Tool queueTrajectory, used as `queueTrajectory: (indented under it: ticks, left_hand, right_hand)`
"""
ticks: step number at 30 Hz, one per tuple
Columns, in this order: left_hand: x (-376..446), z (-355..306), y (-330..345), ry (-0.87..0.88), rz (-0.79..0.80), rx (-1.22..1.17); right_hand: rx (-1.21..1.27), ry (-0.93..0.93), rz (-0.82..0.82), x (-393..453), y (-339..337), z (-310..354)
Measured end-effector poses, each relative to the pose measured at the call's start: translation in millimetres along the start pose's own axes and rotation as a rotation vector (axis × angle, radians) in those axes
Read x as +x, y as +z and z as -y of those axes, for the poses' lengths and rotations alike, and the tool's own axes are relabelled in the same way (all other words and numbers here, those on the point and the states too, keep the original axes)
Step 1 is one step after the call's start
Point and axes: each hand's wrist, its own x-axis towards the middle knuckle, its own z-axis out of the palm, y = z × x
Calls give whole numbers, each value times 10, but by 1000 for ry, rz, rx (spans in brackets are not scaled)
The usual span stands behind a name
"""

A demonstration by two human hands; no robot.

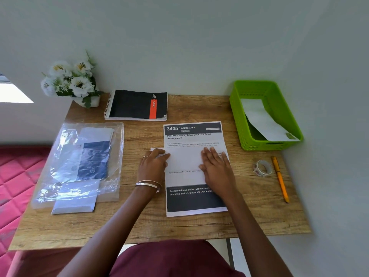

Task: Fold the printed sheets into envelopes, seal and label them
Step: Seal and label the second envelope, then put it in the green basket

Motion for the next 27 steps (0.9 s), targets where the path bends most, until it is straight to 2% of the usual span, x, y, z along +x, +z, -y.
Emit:
queueTrajectory:
  ticks: [7,12,17,20,24,27]
  left_hand:
    - [-8,-42,-9,-77,17,-38]
    - [-69,14,-128,-127,77,-178]
    - [-419,247,-331,-296,-230,-76]
    - [-695,514,-495,-270,-290,-77]
    - [-1048,937,-748,-128,-214,45]
    - [-1284,1261,-911,-141,-218,70]
  right_hand:
    - [52,57,-89,-74,74,97]
    - [42,30,-73,-85,96,71]
    - [81,39,-164,-74,37,132]
    - [150,-1,-289,-103,-26,331]
    - [295,-140,-398,-161,-73,835]
    - [422,-228,-408,-214,-59,1314]
